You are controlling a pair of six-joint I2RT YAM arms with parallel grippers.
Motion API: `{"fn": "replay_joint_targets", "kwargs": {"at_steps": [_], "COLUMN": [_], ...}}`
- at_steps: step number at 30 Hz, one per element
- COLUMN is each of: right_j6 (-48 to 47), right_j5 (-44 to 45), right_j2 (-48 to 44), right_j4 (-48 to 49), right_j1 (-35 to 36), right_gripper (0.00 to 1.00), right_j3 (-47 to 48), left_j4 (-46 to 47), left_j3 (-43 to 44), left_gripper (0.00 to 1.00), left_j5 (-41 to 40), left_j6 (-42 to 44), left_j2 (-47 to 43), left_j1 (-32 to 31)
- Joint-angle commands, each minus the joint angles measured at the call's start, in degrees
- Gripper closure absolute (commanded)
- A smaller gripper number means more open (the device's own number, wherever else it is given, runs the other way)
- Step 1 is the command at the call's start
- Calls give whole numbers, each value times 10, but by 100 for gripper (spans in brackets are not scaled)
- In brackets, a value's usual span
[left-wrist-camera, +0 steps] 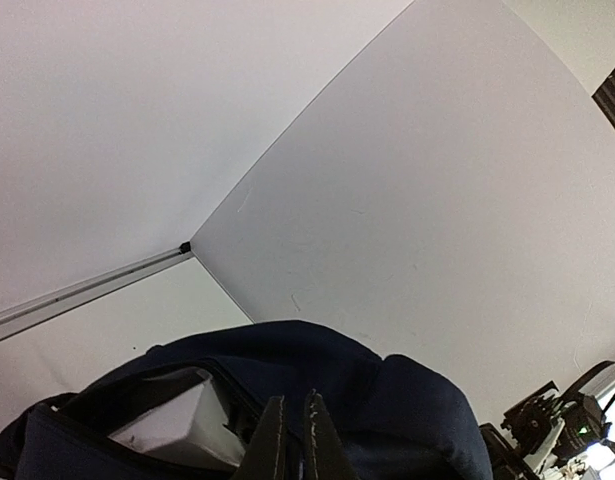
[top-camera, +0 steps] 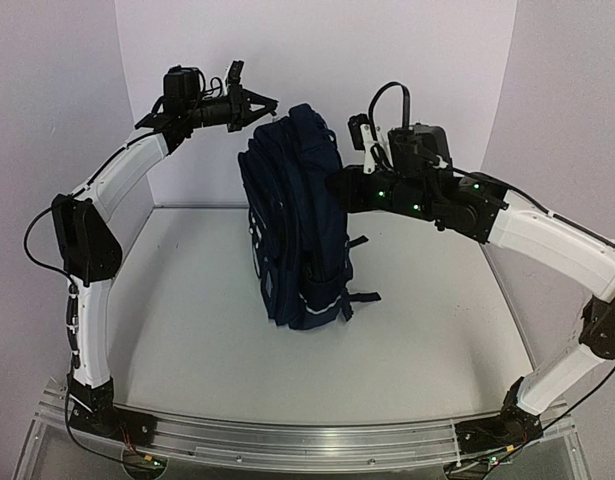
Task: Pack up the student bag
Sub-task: Zip the student bag at the center of the board.
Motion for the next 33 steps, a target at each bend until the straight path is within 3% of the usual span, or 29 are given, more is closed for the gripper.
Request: {"fn": "replay_joint_targets", "kwargs": {"at_steps": [1, 8, 11, 13, 17, 21, 24, 30, 33], "right_j6": [-5, -3, 7, 18, 39, 43, 24, -54, -88], "right_j5": [-19, -32, -22, -3, 38, 42, 40, 96, 136], "right_j2": [-8, -15, -8, 3, 36, 77, 109, 171, 197], "right_j4": [-126, -164, -182, -192, -195, -195, -195, -219, -223], "right_j1": [1, 1, 2, 2, 2, 2, 7, 64, 99], "right_gripper": [100, 100, 97, 80, 36, 17, 15, 31, 33], "right_j3": [11, 24, 63, 103, 190, 276, 315, 400, 443], "left_j4": [113, 154, 158, 171, 237, 267, 265, 205, 194], "left_j3": [32, 4, 11, 5, -73, -156, -205, -244, -253], "left_gripper": [100, 100, 100, 100, 100, 100, 100, 100, 100], "left_j5": [-71, -144, -118, -80, -12, 7, 4, -10, -18], "left_j6": [-19, -17, -26, -46, -103, -113, -102, -49, -43], "left_j2": [29, 50, 56, 52, 14, -37, -73, -124, -137], "left_j1": [34, 53, 54, 53, 43, 28, 21, -2, -10]}}
